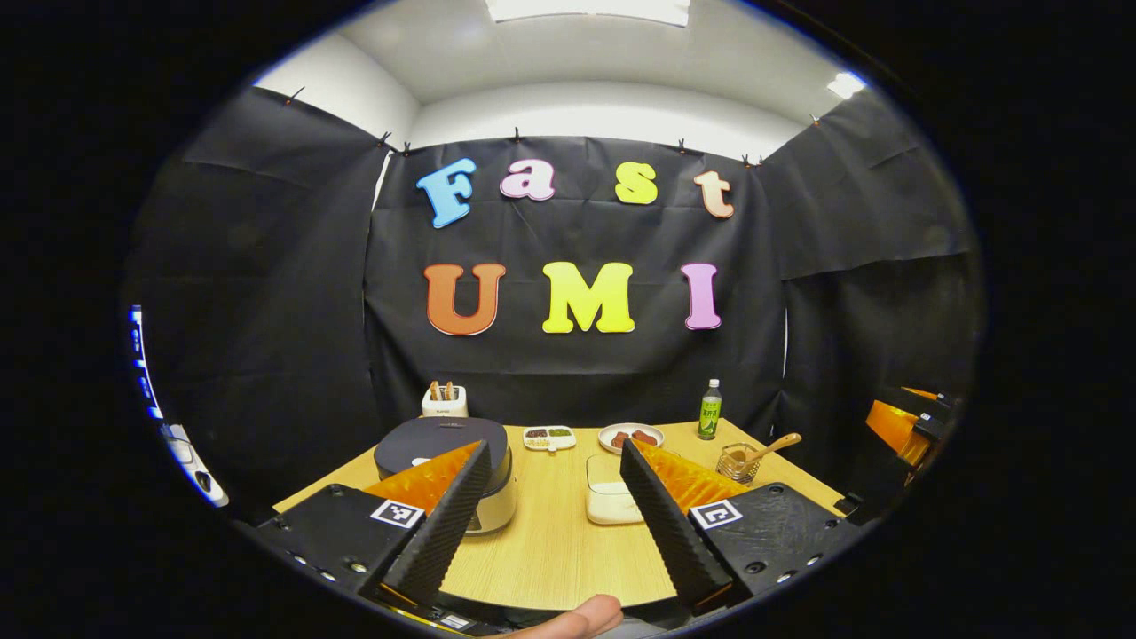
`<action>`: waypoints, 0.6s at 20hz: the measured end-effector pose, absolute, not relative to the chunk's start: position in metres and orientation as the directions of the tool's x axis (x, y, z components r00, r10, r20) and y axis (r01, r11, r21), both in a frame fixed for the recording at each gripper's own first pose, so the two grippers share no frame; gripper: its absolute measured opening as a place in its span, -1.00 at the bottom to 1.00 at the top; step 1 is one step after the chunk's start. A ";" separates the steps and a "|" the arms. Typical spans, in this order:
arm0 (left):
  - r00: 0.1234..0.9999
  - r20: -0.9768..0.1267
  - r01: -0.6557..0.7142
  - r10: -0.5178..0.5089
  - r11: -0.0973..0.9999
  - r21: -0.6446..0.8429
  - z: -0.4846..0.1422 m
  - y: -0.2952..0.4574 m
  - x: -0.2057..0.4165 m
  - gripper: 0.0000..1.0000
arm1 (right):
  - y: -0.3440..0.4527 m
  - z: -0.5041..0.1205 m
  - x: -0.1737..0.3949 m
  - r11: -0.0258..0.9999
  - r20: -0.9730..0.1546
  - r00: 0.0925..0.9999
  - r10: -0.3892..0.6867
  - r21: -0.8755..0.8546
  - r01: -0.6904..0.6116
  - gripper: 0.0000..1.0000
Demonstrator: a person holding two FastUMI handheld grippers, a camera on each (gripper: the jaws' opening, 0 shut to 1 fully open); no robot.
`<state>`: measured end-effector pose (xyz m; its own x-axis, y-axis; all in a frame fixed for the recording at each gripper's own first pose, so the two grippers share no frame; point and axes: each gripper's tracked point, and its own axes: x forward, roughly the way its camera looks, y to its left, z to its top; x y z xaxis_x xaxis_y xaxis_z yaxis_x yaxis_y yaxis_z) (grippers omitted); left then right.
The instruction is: Close the left gripper, press the button to open the rice cooker; take a wooden spoon from the chopstick holder with the right hand, scoop a spoonful of rice and pour it into the rice cooker, then put the wooden spoon back into the chopstick holder.
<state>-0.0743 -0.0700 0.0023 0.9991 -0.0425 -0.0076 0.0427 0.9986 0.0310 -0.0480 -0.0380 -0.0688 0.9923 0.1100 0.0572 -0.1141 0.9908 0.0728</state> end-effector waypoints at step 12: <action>0.998 0.057 -0.033 0.028 0.996 0.082 -0.002 -0.055 -0.103 0.92 | -0.016 -0.060 -0.067 0.986 0.063 0.986 0.157 0.048 -0.160 1.00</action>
